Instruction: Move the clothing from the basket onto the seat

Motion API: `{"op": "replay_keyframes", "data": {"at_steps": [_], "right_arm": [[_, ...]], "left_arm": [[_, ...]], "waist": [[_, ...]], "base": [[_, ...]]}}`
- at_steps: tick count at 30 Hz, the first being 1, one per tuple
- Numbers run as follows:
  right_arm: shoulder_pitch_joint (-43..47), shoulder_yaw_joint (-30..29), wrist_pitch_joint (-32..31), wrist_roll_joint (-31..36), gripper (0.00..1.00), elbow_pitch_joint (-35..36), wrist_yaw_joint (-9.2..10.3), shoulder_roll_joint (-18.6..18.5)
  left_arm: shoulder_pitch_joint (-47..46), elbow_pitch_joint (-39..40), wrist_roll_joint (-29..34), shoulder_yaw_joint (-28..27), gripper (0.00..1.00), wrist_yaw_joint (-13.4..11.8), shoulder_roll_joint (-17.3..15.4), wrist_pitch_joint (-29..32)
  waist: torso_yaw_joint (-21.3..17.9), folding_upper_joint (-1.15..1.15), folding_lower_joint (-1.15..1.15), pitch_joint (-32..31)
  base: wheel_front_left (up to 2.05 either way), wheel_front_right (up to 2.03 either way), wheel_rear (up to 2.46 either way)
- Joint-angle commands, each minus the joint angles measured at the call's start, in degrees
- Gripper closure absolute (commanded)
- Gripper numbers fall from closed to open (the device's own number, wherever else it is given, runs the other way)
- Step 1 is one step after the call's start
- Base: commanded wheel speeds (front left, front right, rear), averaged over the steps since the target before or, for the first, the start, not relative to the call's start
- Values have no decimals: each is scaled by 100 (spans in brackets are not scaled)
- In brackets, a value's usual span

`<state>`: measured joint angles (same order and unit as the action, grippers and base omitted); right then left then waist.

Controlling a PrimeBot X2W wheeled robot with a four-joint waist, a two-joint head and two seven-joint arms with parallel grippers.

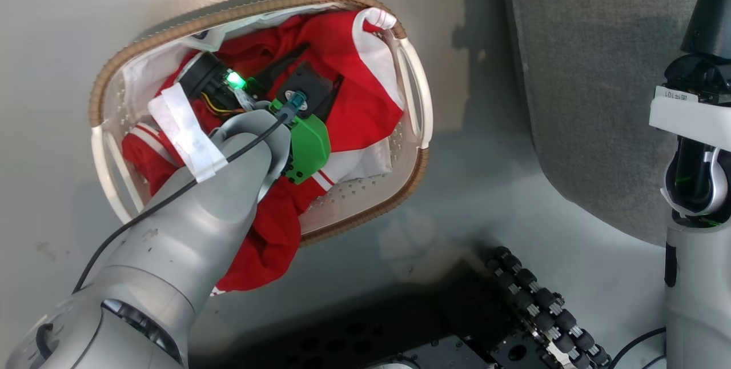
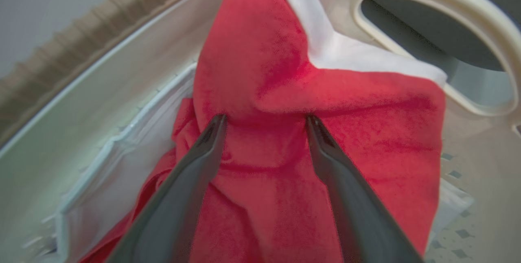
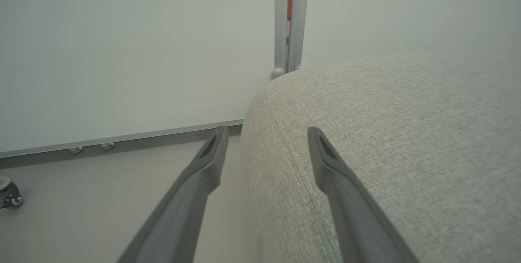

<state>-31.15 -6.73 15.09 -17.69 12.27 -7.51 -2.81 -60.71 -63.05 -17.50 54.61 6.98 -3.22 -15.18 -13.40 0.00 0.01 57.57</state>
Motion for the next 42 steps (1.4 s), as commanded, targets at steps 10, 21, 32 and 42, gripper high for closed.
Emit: {"op": "replay_keyframes", "data": {"at_steps": [10, 21, 32, 42], "right_arm": [[-18, 111, 12, -93, 0, 13, 4, -14], [3, 111, 12, 15, 0, -88, 4, -15], [98, 54, 12, 187, 0, -199, 4, -16], [289, -5, 12, 412, 0, -326, 4, -17]], "left_arm": [[-241, -682, -129, -79, 4, -218, -6, 134], [-84, -767, -310, 12, 100, -115, 27, 105], [210, -156, -543, 16, 100, -190, 27, -7], [968, 1174, -335, -316, 100, -370, -252, -5]], "waist": [[-241, 0, -1, 145], [-151, 0, -1, -40], [125, 0, -1, -453], [385, 0, -1, -1082]], "base": [[0, 0, 0], [0, 0, 0], [0, 0, 0], [0, 0, 0]]}}
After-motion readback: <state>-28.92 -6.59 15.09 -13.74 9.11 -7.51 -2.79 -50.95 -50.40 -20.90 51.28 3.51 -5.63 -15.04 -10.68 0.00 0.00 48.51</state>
